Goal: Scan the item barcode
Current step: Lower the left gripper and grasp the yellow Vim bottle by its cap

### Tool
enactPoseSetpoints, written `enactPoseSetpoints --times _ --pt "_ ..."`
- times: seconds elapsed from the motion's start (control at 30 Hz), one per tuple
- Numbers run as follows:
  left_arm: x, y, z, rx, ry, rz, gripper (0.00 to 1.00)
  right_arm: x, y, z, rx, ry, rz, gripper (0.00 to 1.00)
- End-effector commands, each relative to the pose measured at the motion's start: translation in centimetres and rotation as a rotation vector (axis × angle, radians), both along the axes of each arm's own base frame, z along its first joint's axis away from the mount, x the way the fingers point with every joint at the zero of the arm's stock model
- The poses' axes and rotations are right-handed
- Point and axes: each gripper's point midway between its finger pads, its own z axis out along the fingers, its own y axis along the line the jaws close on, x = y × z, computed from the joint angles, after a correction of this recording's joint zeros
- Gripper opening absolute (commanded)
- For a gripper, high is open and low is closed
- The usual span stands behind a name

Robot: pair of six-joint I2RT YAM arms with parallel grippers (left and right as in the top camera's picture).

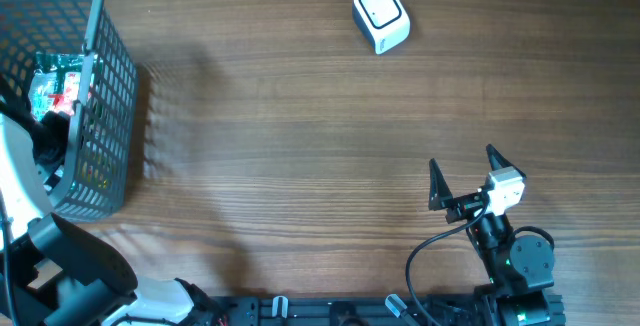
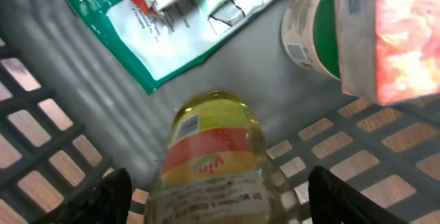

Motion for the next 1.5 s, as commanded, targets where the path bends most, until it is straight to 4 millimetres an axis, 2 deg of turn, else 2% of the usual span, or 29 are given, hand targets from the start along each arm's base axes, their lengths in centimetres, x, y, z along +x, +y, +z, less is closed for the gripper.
enactPoseSetpoints --times 0.0,0.2,0.33,0.57,0.77,0.9,0.93,1.13,1.23,1.33,1.47 --pt "0.2 -0.5 -0.4 -0.036 -0.012 -0.004 0.8 0.1 -0.3 0.1 0.006 -0.002 -0.018 1.0" --pt "0.1 -0.6 -0.5 -0.039 -0.008 -0.004 0.81 0.1 -0.3 0.1 0.006 -0.002 -0.018 1.0" --pt "0.1 -0.6 -0.6 -0.04 -0.007 -0.001 0.75 0.1 -0.3 0.1 0.006 -0.002 -0.018 1.0" --pt "-0.2 -0.8 -2.0 -0.045 0.0 0.0 0.74 0.1 -0.3 0.1 0.006 -0.002 -0.018 1.0" --pt "0.4 -0.3 -1.6 -0.026 -0.025 -0.001 0.61 0.1 -0.3 0.1 0.006 -0.002 -0.018 1.0" --pt "0.9 0.1 -0.7 -0.009 -0.046 -0.002 0.52 0.1 -0.3 0.1 0.007 -0.002 -0.018 1.0" --pt "1.1 0.2 -0.1 -0.002 -0.056 -0.002 0.49 0.1 -0.3 0.1 0.006 -0.002 -0.018 1.0" --pt "1.9 0.8 2.1 0.039 -0.11 -0.003 0.47 0.1 -0.3 0.1 0.006 -0.002 -0.018 1.0" --pt "2.4 1.2 4.2 0.077 -0.159 -0.004 0.47 0.1 -0.3 0.1 0.006 -0.002 -0.018 1.0" --pt "3.1 1.8 7.0 0.126 -0.221 -0.005 0.46 0.1 -0.3 0.1 0.006 -0.002 -0.018 1.0" --pt "3.9 2.4 13.2 0.223 -0.346 -0.008 0.46 0.1 -0.3 0.1 0.006 -0.002 -0.018 1.0"
